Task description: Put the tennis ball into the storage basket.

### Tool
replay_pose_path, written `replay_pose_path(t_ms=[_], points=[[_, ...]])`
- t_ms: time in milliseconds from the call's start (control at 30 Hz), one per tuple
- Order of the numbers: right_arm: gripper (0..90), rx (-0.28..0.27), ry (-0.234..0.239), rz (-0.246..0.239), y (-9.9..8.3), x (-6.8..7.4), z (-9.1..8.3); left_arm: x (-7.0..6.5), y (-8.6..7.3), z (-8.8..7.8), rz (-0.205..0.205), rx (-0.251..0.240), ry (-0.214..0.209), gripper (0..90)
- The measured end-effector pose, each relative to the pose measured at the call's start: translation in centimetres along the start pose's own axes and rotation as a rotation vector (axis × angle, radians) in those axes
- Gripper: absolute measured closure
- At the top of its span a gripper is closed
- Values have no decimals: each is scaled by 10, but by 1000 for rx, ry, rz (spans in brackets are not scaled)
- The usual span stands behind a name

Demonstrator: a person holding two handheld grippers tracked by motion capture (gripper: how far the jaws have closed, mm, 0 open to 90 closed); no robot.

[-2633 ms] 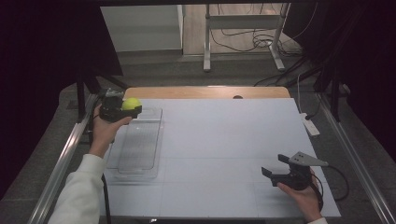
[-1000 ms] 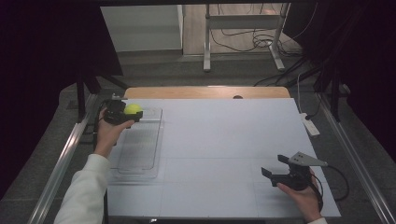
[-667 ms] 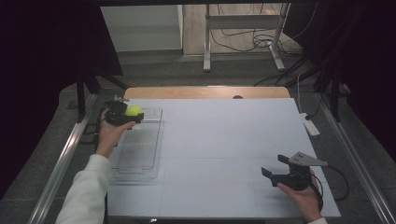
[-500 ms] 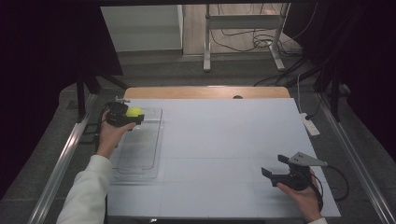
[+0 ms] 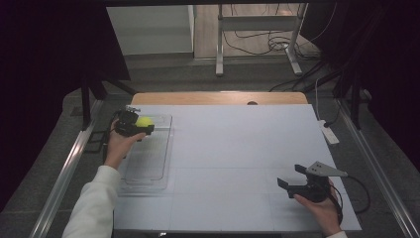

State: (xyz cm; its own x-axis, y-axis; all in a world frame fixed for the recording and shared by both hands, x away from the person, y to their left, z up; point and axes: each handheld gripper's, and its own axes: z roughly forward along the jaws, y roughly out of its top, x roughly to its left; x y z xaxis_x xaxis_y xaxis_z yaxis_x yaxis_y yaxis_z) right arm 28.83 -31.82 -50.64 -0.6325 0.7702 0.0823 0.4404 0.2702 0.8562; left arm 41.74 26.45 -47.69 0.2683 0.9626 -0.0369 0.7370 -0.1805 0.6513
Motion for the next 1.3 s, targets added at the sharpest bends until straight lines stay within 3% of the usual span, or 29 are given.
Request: replay_pose_path(t_ms=[1300], points=[[95, -1, -1, -1, 0, -1, 0, -1, -6, 21, 22, 111, 36, 260]])
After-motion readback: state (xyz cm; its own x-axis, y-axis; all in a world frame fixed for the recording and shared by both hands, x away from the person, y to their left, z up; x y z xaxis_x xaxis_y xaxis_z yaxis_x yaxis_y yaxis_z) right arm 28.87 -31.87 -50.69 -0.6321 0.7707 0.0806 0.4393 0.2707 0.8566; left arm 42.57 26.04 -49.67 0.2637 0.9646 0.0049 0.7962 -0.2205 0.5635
